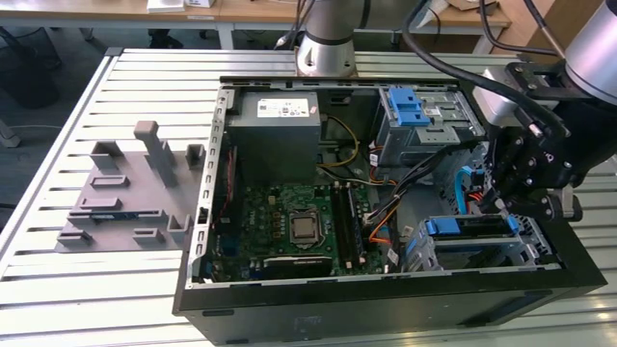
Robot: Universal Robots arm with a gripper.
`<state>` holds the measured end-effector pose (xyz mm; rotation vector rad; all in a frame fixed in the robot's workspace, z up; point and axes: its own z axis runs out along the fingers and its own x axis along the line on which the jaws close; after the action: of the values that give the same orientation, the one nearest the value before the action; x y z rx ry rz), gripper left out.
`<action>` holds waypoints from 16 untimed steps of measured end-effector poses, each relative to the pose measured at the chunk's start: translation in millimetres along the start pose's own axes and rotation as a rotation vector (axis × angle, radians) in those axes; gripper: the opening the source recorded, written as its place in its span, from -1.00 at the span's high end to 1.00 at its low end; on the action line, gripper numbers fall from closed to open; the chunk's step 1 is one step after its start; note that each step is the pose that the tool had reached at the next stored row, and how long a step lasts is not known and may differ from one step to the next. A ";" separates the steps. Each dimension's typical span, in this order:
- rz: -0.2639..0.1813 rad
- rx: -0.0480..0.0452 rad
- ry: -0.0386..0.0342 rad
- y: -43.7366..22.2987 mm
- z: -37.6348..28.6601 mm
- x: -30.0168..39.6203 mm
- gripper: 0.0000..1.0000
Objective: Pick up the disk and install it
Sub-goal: 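Insert the second disk wire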
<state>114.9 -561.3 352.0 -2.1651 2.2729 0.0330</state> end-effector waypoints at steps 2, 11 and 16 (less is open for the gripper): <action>0.000 0.0006 0.0000 1.5 0.0 0.1 0.79; 0.000 0.0069 -0.0004 6.0 -15.4 0.0 0.79; 0.000 0.0101 -0.0005 10.3 -26.1 0.1 0.79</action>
<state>104.9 -561.3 378.2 -2.1602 2.2676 0.0220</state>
